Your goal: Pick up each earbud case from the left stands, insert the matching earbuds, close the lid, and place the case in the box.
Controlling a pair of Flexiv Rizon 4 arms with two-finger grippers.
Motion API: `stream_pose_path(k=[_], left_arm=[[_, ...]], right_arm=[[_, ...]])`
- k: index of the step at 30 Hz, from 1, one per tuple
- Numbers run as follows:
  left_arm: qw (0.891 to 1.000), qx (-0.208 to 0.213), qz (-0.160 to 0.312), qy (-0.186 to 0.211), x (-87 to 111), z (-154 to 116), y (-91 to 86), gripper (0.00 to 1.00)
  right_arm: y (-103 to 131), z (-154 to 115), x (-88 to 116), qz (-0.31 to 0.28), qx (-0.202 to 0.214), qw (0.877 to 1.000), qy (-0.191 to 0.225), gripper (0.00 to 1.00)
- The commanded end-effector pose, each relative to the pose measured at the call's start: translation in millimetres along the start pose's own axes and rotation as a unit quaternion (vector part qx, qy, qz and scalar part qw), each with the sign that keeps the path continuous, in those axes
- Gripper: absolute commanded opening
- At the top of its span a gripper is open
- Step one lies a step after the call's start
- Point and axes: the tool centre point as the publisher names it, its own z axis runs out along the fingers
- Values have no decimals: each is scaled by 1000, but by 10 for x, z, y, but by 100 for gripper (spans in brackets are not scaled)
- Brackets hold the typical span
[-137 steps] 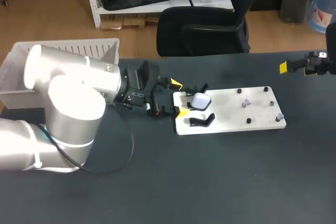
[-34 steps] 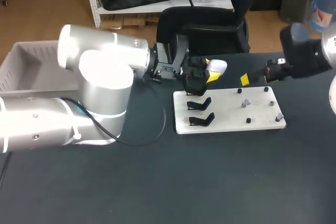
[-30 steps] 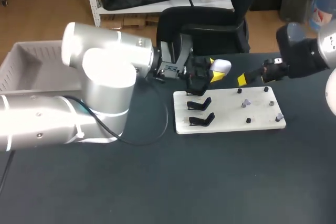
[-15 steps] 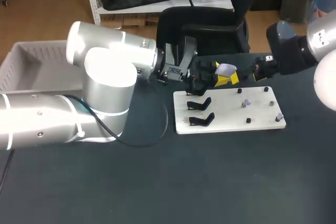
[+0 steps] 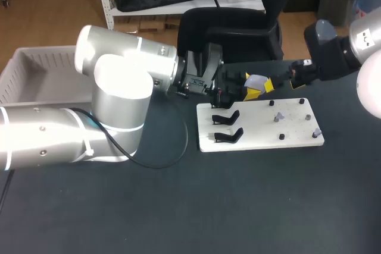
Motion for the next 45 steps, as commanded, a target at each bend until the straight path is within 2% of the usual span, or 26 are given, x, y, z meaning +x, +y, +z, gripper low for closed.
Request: stream_pose_path(k=[1,10,14,18,24,28,34,45], left_arm=[[1000,-1,4,-7,-22,-26,-51,0],[1000,7,8,-17,-33,-38,-134,0],[999,-11,-11,-41,-22,-92,-119,0],[996,-13,-35,-80,-43,-153,-58,0],[992,-19,-39,-117,-117,-234,-11,0],[993,-25,-29,-110,-147,-257,-5,0],[993,-31,-32,-112,-146,-255,-7,0],[993,-33,-38,-108,-163,-252,16,0]], right_arm=[[1,-14,6,1,3,1000,-3,100],[-32,-103,-32,-2,18,1000,-10,100],[-75,-208,-19,-8,49,999,-4,100],[-142,-326,56,-13,75,997,9,100],[-272,-538,231,-6,127,991,29,100],[-331,-591,367,-17,142,988,51,100],[-409,-557,539,-3,167,983,81,100],[-522,-495,707,9,204,973,111,100]])
